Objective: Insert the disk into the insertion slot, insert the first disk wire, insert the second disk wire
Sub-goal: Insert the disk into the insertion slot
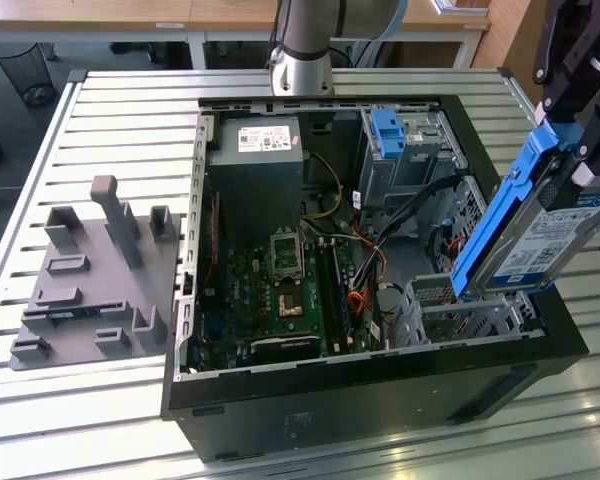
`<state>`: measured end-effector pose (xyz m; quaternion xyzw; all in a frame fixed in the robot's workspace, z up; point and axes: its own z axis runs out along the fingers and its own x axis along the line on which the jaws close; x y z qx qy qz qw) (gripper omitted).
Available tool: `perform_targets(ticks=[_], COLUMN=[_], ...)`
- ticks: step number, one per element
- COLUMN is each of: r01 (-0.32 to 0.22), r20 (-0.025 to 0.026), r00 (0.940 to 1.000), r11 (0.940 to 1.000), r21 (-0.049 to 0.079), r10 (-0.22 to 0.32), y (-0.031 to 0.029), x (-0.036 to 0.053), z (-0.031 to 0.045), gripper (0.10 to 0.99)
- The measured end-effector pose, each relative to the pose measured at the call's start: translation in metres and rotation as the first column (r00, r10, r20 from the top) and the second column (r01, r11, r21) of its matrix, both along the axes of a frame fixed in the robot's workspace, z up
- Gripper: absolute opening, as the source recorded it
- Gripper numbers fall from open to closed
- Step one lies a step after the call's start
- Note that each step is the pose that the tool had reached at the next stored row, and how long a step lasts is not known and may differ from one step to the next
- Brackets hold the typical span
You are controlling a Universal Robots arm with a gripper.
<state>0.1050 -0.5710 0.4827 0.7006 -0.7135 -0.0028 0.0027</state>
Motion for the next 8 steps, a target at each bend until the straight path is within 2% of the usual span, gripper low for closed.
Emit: perform_targets(ticks=[5, 8], r01=[0.001, 0.001], r20=[0.0041, 0.0049], r00=[1.0, 1.0], r11=[0.9999, 0.9999], r21=[0.01, 0.017], r10=[-0.001, -0.001], y=[0.0026, 0.0034], x=[-0.0111, -0.0128], z=[-0.0031, -0.0061], gripper=[0.365, 0.365])
